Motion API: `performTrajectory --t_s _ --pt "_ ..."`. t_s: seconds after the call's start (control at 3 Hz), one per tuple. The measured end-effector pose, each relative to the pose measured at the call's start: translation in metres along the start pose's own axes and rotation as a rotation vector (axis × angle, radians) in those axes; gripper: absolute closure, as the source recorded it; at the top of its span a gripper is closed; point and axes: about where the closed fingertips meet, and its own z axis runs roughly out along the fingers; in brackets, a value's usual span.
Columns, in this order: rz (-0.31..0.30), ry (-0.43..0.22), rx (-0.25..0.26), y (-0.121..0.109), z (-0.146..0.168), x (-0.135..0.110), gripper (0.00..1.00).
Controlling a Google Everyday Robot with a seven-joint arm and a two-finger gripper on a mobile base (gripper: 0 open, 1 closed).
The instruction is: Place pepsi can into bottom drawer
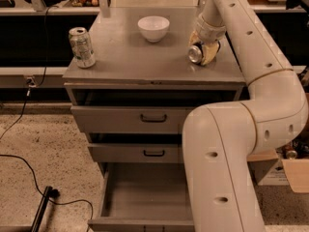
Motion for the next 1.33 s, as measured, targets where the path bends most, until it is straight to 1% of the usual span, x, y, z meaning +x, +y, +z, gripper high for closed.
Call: performTrajectory --t_s 0.33,0.67,1.0,1.33 --pt "0.102 -0.014 0.049 0.003 -0.036 0.001 0.89" --pt "0.275 -0.031 0.082 0.018 -0.096 -0.003 1.00" --pt "0.453 -0.133 0.086 0.043 -0.140 -0.026 1.00" --pt "0.616 -0.271 0.194 0.062 -0.205 -0.055 1.00"
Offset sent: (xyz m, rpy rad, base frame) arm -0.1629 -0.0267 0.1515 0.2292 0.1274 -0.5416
